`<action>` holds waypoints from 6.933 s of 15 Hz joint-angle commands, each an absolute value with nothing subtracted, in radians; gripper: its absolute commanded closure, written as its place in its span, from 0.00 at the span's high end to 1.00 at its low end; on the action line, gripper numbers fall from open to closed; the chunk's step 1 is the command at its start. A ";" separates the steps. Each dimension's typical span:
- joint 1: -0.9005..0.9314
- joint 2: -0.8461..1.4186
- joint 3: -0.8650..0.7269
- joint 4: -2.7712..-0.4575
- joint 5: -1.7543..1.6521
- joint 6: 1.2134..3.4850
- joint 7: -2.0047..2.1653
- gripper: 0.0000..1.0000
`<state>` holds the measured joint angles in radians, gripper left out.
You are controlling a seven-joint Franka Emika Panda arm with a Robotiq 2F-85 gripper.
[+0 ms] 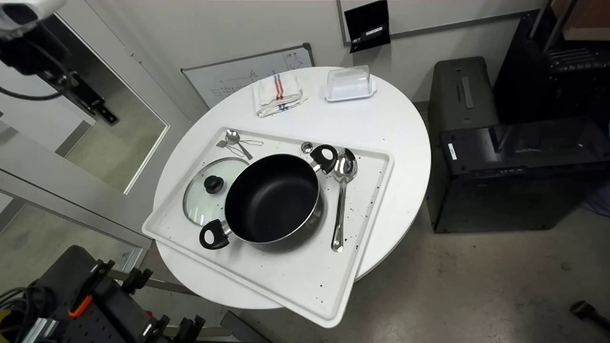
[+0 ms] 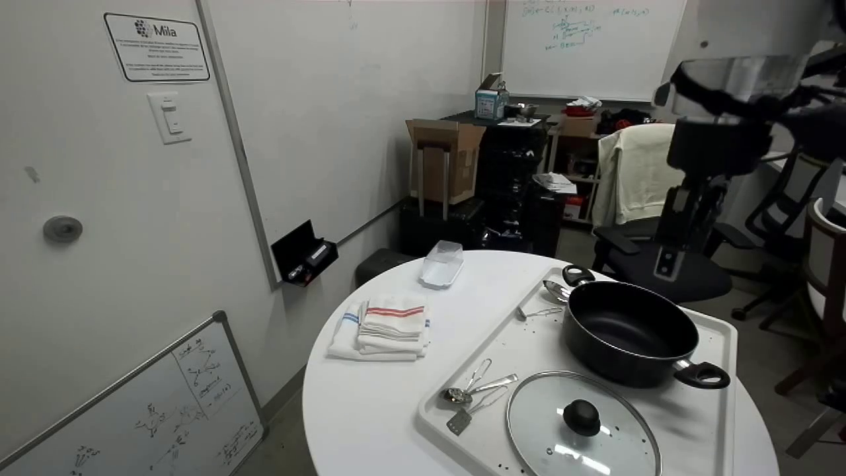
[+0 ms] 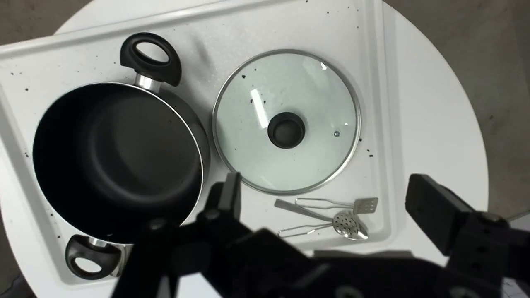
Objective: Put the glass lid on the black pot.
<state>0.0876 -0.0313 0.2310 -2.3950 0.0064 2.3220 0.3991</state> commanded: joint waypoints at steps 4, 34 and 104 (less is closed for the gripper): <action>0.132 0.199 0.167 -2.346 -0.114 2.440 0.427 1.00; 0.357 0.892 -0.030 -1.948 -0.084 2.716 0.395 1.00; -0.025 0.466 -0.162 -2.213 0.062 2.595 0.403 0.25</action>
<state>-0.0297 0.4474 -0.1576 -2.2479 0.0436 2.6130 0.3969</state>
